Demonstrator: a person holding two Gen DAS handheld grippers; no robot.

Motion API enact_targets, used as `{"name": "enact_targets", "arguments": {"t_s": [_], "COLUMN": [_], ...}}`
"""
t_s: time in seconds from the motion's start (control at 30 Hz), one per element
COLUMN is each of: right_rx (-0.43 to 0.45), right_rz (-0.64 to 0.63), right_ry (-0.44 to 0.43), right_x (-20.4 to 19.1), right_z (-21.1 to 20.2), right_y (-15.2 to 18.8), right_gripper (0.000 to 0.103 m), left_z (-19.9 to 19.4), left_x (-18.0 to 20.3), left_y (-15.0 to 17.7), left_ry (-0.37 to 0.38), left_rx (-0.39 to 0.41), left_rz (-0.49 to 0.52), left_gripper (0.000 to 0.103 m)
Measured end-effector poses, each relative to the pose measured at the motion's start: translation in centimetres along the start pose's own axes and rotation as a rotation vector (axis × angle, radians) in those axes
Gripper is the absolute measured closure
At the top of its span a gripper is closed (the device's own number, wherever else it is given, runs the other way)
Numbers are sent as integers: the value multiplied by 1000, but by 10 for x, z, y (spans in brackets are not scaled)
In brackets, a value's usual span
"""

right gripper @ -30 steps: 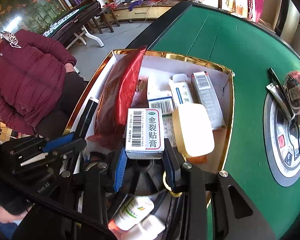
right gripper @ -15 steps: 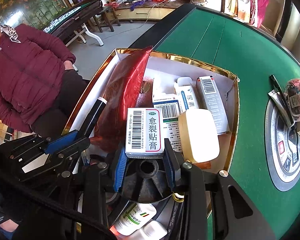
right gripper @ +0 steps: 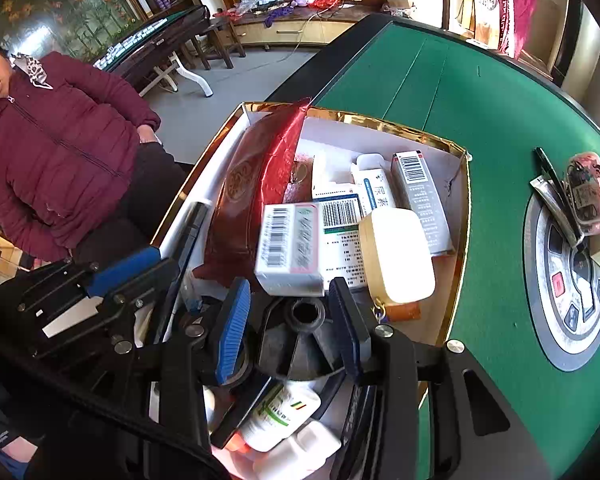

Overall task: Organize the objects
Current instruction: 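Carry marker and medicine box into the white box and open both grippers, then move both grippers back over the table toward the centre dial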

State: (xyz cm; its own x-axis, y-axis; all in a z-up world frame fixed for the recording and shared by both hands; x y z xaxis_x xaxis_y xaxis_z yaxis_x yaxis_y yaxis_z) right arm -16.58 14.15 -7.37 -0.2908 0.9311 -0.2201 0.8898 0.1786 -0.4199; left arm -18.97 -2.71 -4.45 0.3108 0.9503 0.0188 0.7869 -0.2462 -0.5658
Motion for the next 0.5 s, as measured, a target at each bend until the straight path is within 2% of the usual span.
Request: {"name": "enact_targets", "arguments": {"t_s": [0.17,0.33,0.5], "right_rx": [14,31,48], "right_rz": [17,44,72], "right_ry": [-19,-39,-48], "right_x": [2,11,27], "right_z": [-11,-29,-50], "right_y": [8,17,27], "right_gripper": [59,56,55], "left_z": [-16,-31,-44], "left_x": [5,17,37], "left_y": [-3,-6,-7], "left_ry": [-31,-58,-56], "left_rx": [41,82,103], "left_rz": [18,39,51], "left_gripper": [88,78,76]}}
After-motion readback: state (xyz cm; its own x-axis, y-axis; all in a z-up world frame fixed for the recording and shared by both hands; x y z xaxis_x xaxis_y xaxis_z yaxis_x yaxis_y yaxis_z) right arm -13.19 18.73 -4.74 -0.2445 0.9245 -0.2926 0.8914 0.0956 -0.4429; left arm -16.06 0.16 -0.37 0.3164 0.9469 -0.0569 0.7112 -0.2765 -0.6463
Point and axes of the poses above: each gripper's, at about its wrist camera, not at the fingertips, and z roughly the way its jaws point, x to its right, y to its underside, the point moved 5 cm from there along z, roughly the way its jaws point
